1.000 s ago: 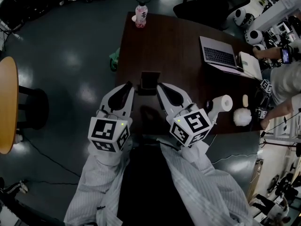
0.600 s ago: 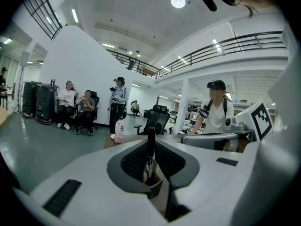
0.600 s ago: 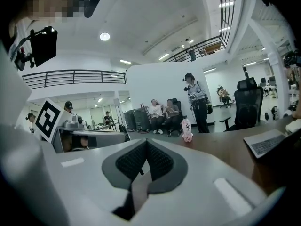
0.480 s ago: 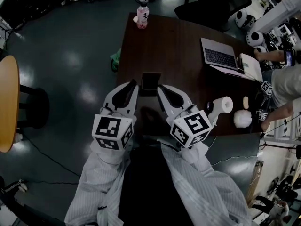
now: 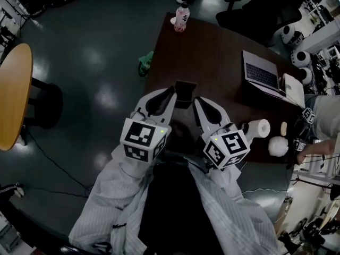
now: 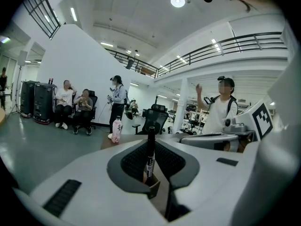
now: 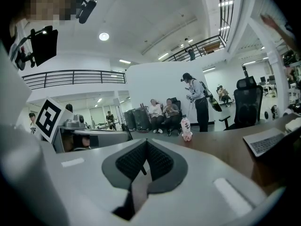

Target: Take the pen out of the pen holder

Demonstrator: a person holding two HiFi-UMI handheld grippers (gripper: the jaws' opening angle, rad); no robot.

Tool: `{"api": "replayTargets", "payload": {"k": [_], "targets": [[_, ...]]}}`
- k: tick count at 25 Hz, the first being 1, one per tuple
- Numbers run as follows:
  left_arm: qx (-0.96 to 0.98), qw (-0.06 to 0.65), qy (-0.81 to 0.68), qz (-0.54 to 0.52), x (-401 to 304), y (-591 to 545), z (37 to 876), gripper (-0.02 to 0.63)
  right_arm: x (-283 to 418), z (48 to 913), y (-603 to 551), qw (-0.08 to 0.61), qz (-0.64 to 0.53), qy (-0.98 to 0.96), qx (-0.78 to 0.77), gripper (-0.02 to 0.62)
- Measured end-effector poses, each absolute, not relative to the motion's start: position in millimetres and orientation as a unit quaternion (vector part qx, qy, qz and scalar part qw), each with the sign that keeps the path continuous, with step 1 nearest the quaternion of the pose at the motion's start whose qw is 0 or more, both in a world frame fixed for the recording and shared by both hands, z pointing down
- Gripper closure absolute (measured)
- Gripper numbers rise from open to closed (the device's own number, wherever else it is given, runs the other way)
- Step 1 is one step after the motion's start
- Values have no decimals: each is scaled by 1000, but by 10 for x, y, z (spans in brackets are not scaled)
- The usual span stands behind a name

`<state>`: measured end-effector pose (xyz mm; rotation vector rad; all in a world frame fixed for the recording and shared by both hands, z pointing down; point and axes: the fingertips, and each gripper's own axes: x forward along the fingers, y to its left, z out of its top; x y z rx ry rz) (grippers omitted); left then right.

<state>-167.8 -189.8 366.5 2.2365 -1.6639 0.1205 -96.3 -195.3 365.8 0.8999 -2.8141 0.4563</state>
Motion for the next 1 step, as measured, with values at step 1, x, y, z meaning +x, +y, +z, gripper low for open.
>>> {"api": "replayTargets", "payload": {"k": [1], "targets": [[790,175,-586,44,-1691,-1892,3657,558,-979,3652,-1946,76,153,-938,301,595]]}}
